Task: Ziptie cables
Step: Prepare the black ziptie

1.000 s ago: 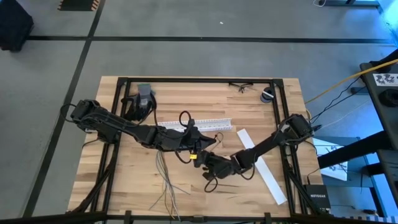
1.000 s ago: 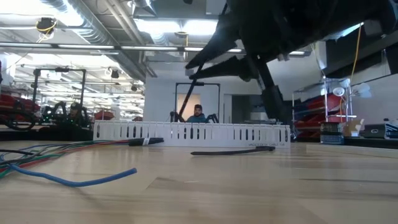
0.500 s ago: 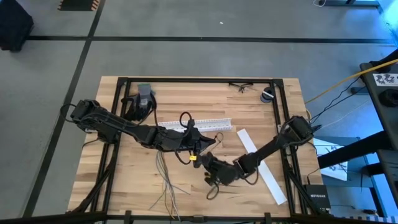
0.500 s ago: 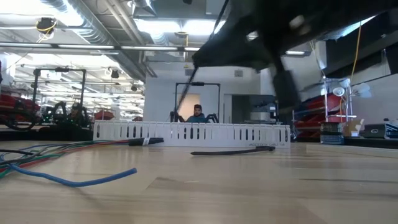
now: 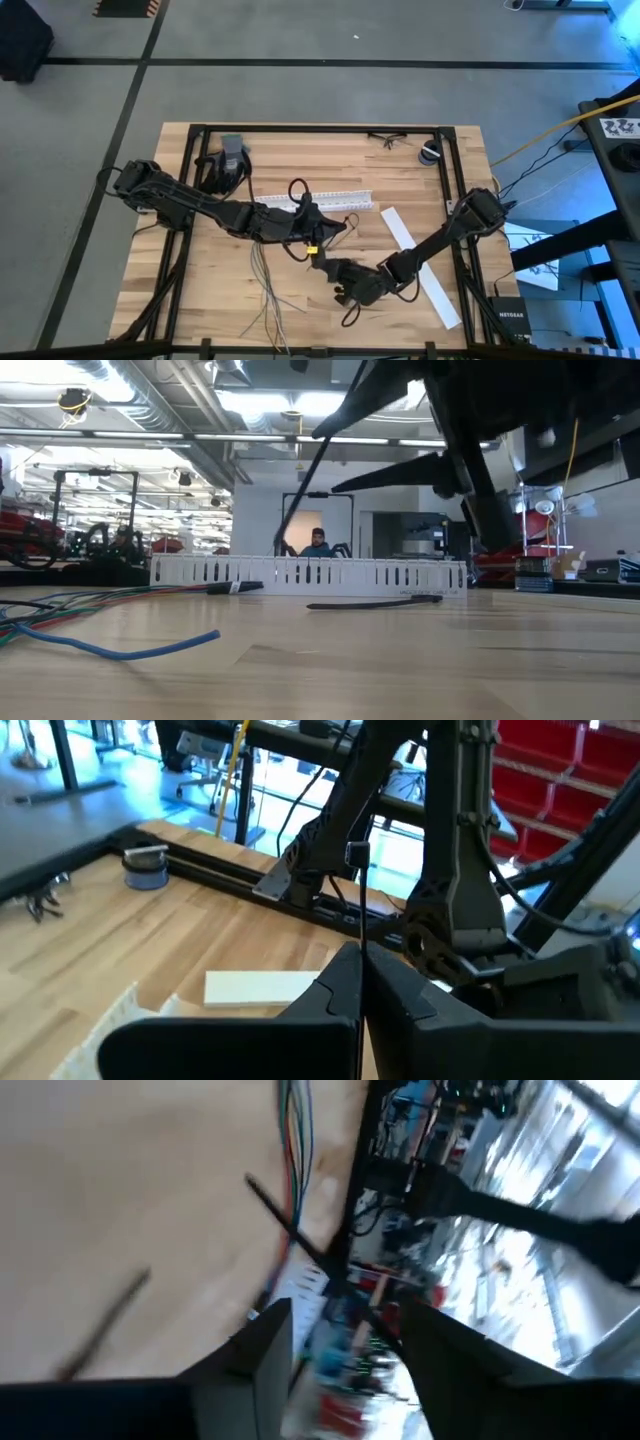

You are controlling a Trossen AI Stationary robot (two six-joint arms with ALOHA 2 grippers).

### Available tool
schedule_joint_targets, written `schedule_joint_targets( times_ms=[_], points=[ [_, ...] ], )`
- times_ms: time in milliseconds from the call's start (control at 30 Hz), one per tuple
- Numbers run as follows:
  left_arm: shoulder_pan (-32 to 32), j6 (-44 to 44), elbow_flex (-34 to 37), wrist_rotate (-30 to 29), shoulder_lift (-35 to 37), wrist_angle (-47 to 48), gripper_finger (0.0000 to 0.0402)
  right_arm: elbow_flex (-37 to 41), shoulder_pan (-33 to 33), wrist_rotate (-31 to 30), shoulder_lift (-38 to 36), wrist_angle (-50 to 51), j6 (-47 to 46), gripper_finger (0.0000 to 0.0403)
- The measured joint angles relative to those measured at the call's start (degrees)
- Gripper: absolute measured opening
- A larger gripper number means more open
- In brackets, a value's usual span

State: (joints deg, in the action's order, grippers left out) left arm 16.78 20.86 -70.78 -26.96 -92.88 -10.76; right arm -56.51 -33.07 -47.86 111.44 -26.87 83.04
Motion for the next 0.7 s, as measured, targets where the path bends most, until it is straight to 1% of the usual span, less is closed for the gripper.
schedule_joint_targets(
  times_ms=[133, 267, 367, 533, 633, 700],
  points=[
    [0.0, 4.12, 0.0, -0.02, 0.0, -0.17, 0.0, 0.0, 0.55, -1.03, 0.63, -0.12, 9.25, 0.0188],
    [0.0, 6.92, -0.04, -0.02, -0.37, -0.43, 0.0, 0.0, 1.32, -0.58, 0.7, -0.38, 14.65, 0.0177],
    [0.02, 8.52, -0.04, -0.04, -0.94, -0.72, 0.0, 0.0, 2.07, -0.54, 0.72, -0.42, 15.38, 0.0167],
    [0.0, 8.79, -0.04, -0.13, -1.61, -1.09, 0.0, 0.0, 2.83, 0.14, 0.76, -1.34, 17.75, 0.0145],
    [0.01, 8.77, -0.04, -0.11, -1.73, -1.82, 0.0, 0.0, 3.16, 1.01, 0.81, -3.55, 17.77, 0.012],
    [0.02, 8.2, -0.04, -0.13, -1.65, -2.07, 0.0, -0.02, 3.15, 1.07, 0.81, -3.72, 17.74, 0.0093]
  ],
)
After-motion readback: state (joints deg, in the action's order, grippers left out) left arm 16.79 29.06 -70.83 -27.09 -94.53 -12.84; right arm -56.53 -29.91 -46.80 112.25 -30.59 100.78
